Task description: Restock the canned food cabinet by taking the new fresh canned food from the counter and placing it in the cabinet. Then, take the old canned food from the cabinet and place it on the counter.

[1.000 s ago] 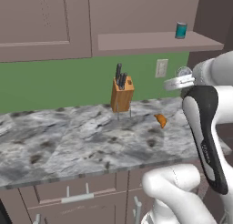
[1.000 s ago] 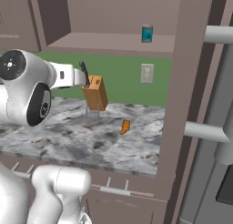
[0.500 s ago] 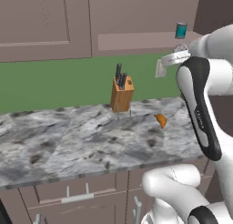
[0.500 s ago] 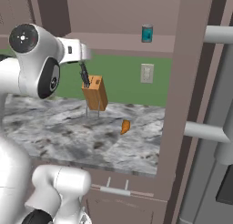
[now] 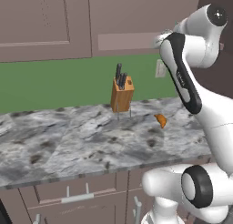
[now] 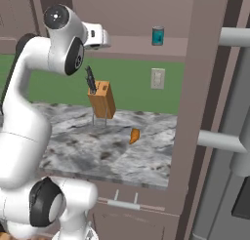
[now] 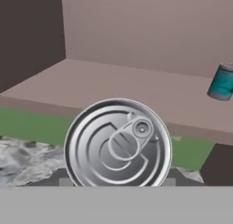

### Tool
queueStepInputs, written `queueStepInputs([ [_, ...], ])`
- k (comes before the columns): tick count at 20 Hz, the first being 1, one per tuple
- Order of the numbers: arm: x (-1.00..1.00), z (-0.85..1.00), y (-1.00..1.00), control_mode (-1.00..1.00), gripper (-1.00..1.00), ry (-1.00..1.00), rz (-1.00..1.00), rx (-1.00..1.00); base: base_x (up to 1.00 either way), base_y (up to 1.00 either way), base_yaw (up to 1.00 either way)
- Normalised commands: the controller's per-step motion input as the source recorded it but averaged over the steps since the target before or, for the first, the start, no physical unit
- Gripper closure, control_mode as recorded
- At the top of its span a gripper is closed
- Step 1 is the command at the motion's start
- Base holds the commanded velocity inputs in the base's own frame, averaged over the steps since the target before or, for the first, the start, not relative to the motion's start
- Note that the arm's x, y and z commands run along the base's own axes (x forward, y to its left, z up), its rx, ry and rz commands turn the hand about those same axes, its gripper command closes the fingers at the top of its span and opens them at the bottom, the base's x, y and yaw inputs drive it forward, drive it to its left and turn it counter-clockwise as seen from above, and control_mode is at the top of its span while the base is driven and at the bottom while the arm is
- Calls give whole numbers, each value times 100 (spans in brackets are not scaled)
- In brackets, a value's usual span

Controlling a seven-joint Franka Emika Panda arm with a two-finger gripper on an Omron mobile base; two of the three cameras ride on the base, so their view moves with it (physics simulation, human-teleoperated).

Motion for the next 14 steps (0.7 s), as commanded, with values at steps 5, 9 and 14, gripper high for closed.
queueStepInputs([
  [5, 100, -8, -3, -100, 100, 3, 0, 0, 0, 0, 0],
  [9, 100, -15, 0, -100, 100, 3, 0, 0, 0, 0, 0],
  [14, 100, -32, 0, -100, 100, 1, 0, 0, 0, 0, 0],
])
